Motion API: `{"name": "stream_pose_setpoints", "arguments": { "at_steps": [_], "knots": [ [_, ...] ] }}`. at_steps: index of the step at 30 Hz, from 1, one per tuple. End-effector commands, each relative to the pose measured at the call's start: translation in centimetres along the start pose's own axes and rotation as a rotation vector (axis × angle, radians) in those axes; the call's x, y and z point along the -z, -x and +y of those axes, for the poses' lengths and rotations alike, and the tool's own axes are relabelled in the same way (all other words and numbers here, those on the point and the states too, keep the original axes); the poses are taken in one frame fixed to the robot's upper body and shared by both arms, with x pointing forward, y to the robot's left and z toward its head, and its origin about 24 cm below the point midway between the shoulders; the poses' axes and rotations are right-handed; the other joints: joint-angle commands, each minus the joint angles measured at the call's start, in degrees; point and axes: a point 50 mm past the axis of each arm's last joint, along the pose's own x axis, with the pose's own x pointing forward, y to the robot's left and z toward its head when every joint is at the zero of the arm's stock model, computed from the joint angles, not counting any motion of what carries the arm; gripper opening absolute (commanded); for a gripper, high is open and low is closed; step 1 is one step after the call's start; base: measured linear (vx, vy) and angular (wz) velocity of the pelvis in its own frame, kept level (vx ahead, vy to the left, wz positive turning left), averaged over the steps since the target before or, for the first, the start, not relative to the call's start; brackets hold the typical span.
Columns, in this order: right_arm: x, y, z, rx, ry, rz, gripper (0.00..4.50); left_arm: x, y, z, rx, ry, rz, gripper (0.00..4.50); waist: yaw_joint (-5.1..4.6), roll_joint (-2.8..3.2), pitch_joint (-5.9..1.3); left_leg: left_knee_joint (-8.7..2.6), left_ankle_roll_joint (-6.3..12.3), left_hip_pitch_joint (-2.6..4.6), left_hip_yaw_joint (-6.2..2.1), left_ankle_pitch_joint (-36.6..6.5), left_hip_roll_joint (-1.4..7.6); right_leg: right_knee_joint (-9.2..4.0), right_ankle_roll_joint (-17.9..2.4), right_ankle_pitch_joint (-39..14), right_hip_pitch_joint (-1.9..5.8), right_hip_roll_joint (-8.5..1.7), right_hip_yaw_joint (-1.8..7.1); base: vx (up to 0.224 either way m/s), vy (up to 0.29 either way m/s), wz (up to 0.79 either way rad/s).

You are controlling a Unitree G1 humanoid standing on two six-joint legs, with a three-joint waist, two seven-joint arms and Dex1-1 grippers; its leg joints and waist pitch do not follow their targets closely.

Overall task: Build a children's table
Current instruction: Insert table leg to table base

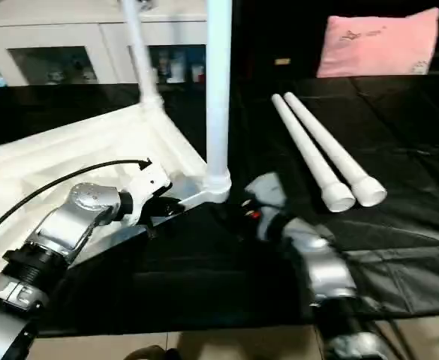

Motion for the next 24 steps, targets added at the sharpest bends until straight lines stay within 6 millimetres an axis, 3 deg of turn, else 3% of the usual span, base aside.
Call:
{"name": "stream_pose_setpoints", "arguments": {
  "at_steps": [1, 7, 11, 18, 24],
  "knots": [
    [-0.7, 1.0, 0.1, -0.072, 0.023, 0.000, 4.45, -0.4, 0.1, -0.2, 0.062, -0.071, -0.008, 0.00, 0.07, 0.04, -4.08, -3.80, 5.74, 1.57, -2.70, -8.94, 6.29, -3.78, -12.40, -0.46, 2.54, -6.69, 3.59, 0.000, 0.000, 0.00],
    [-1.9, 2.7, -0.1, -0.182, 0.103, 0.040, 4.45, -0.3, 0.8, -0.9, 0.185, -0.129, -0.025, 0.00, 0.50, -0.07, -4.03, -3.71, 5.17, 1.62, -2.68, -9.66, 6.31, -3.82, -12.70, -2.96, 2.49, -6.78, 3.56, 0.000, 0.000, 0.00],
    [-2.3, 3.1, 0.1, -0.276, 0.156, 0.084, 4.45, -0.1, 1.2, -1.2, 0.262, -0.187, -0.015, 0.00, 1.04, -0.29, -4.10, -3.40, 5.73, 1.55, -2.57, -8.40, 6.24, -3.77, -12.83, -2.54, 2.48, -6.79, 3.47, 0.000, 0.000, 0.00],
    [-2.3, 2.7, 0.4, -0.400, 0.179, 0.133, 4.45, 0.0, 1.4, -1.9, 0.369, -0.262, 0.011, 0.00, 1.47, -0.70, -4.18, -3.25, 6.09, 1.56, -2.49, -7.85, 6.38, -3.50, -12.95, -3.01, 2.29, -6.76, 3.36, 0.000, 0.000, 0.00],
    [-2.2, 2.3, 0.1, -0.436, 0.172, 0.150, 4.45, 0.3, 1.4, -2.1, 0.409, -0.299, 0.032, 0.00, 1.98, -0.48, -4.28, -3.12, 5.26, 1.69, -2.45, -8.08, 6.37, -3.38, -13.12, -4.21, 2.15, -6.83, 3.38, 0.000, 0.000, 0.00]
  ]
}}
